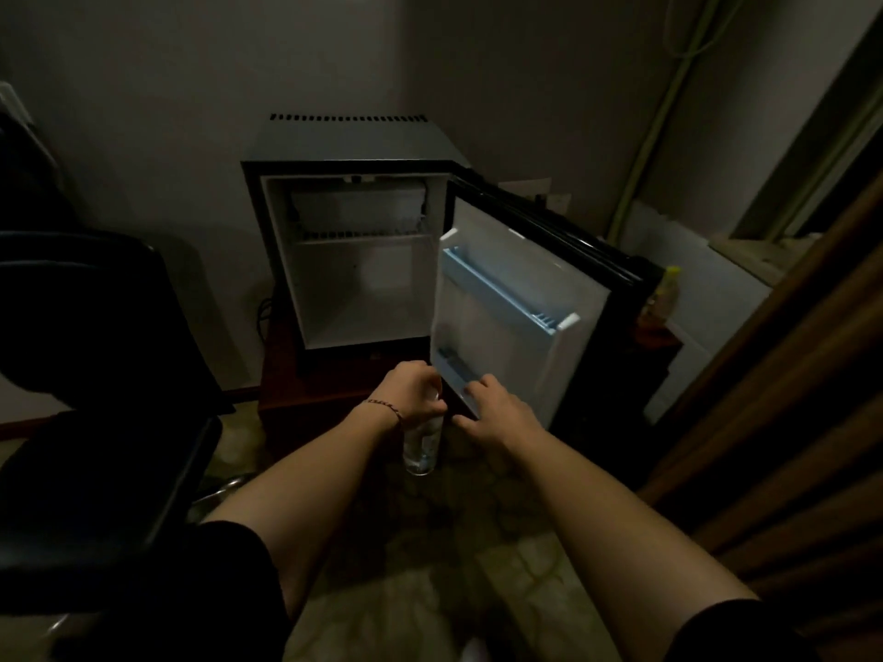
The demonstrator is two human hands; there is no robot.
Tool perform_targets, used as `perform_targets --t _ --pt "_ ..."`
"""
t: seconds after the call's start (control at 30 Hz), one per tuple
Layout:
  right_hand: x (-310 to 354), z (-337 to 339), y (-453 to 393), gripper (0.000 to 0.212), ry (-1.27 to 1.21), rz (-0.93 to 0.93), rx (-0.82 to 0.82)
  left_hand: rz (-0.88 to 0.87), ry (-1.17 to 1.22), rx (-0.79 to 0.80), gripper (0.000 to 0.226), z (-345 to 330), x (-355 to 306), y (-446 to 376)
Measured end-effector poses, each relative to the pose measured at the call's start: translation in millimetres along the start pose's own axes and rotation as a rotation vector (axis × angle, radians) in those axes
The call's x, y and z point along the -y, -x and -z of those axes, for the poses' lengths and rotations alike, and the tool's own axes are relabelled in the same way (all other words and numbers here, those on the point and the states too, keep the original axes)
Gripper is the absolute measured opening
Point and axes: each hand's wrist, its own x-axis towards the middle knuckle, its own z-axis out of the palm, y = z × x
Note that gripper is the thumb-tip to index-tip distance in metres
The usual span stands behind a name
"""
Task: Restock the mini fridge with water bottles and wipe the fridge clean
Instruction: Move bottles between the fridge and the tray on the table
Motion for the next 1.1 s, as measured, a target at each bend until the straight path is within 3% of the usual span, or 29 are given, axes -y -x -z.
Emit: perform_targets --t 0.4,0.63,0.8,1.1 --pt "-134 17 81 0.054 -0.005 -0.137 -0.005 -0.155 -0.005 0.025 0.024 -91 -131 3" --pt "-229 48 89 0.054 0.013 -0.133 0.076 -0.111 0.003 0.03 0.018 -142 -198 -19" --pt "-274 66 82 0.051 0.006 -0.09 0.054 -0.043 -0.003 0.063 0.034 -168 -241 -49" --pt "-345 87 49 0.055 0.0 -0.119 0.031 0.053 -0.022 -0.018 0.024 -199 -278 -127"
